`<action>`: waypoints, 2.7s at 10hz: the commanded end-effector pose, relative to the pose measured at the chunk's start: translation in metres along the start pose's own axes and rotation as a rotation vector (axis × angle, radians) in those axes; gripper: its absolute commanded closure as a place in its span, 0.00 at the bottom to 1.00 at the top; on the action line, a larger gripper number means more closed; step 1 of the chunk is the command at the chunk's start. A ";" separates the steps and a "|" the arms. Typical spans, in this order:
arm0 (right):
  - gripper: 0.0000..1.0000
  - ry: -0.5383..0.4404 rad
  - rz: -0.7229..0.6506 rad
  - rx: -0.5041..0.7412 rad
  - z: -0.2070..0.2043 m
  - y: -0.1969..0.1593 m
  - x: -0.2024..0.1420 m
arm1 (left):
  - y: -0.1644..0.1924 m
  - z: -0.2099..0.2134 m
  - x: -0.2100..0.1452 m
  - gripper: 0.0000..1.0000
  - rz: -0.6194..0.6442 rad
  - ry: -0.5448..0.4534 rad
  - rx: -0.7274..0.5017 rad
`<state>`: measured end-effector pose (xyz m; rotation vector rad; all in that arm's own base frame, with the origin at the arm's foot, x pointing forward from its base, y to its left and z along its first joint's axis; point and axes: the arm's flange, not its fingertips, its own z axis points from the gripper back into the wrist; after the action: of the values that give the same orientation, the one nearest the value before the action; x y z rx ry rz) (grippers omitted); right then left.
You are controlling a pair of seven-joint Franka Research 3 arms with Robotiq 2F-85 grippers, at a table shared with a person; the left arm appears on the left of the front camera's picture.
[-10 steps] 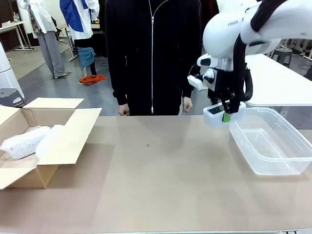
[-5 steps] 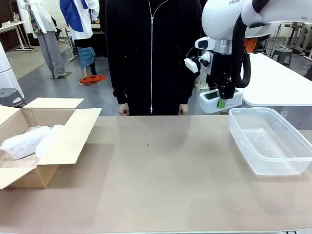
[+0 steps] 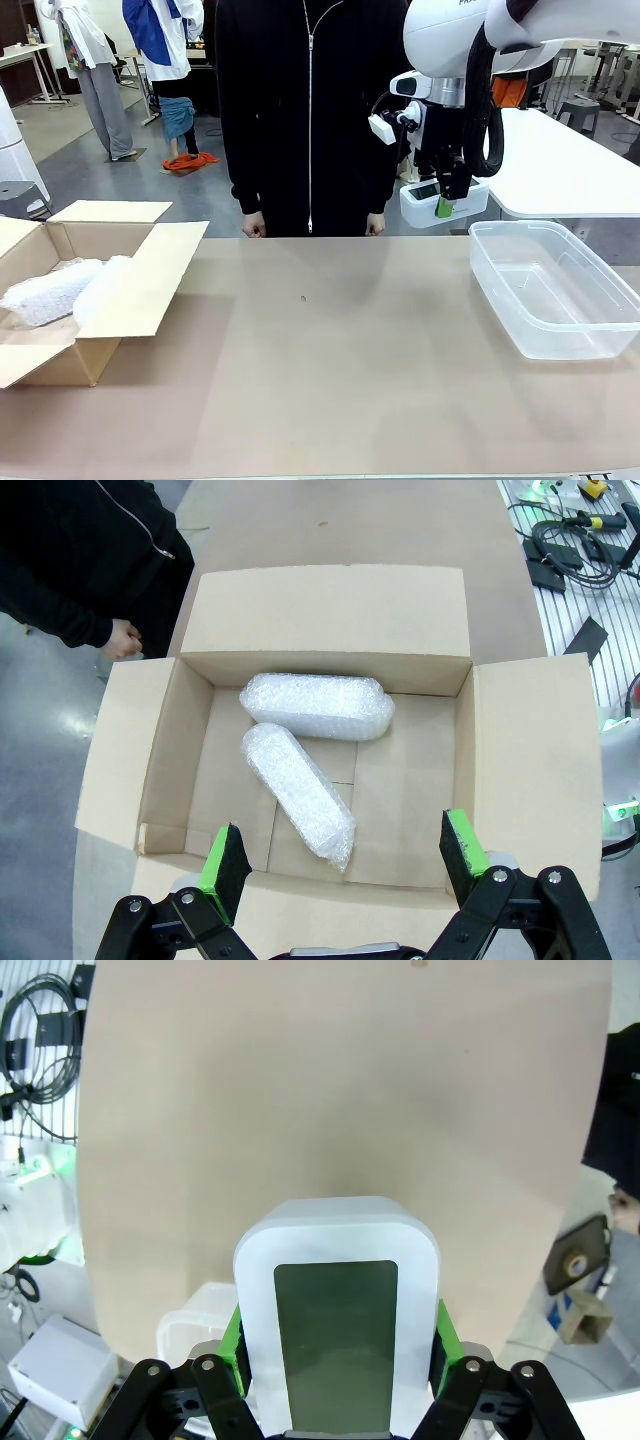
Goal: Separate and place wrapped and unwrapped clocks.
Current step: Pick up the Digital clock indicated by the person, then if the picked Digital clock is wrapped, place it in the Package Box ; if not, place it in the Organizing box.
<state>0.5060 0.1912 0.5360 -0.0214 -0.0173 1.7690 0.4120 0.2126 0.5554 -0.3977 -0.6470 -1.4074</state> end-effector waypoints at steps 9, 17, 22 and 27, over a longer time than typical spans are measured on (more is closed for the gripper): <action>1.00 0.002 -0.004 0.003 -0.001 0.003 -0.003 | -0.004 0.000 -0.001 0.00 -0.025 -0.002 -0.003; 0.21 0.044 -0.434 0.058 -0.023 0.007 -0.079 | -0.004 0.000 -0.001 0.00 -0.025 -0.002 -0.003; 0.21 0.044 -1.012 0.207 -0.085 0.032 -0.168 | -0.004 0.000 -0.001 0.00 -0.025 -0.002 -0.003; 0.21 -0.153 -1.366 0.097 -0.121 0.042 -0.225 | -0.004 0.000 -0.001 0.00 -0.025 -0.002 -0.003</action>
<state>0.5164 -0.0490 0.4283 0.1678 0.0344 0.4769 0.4119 0.2125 0.5551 -0.3979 -0.6463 -1.4076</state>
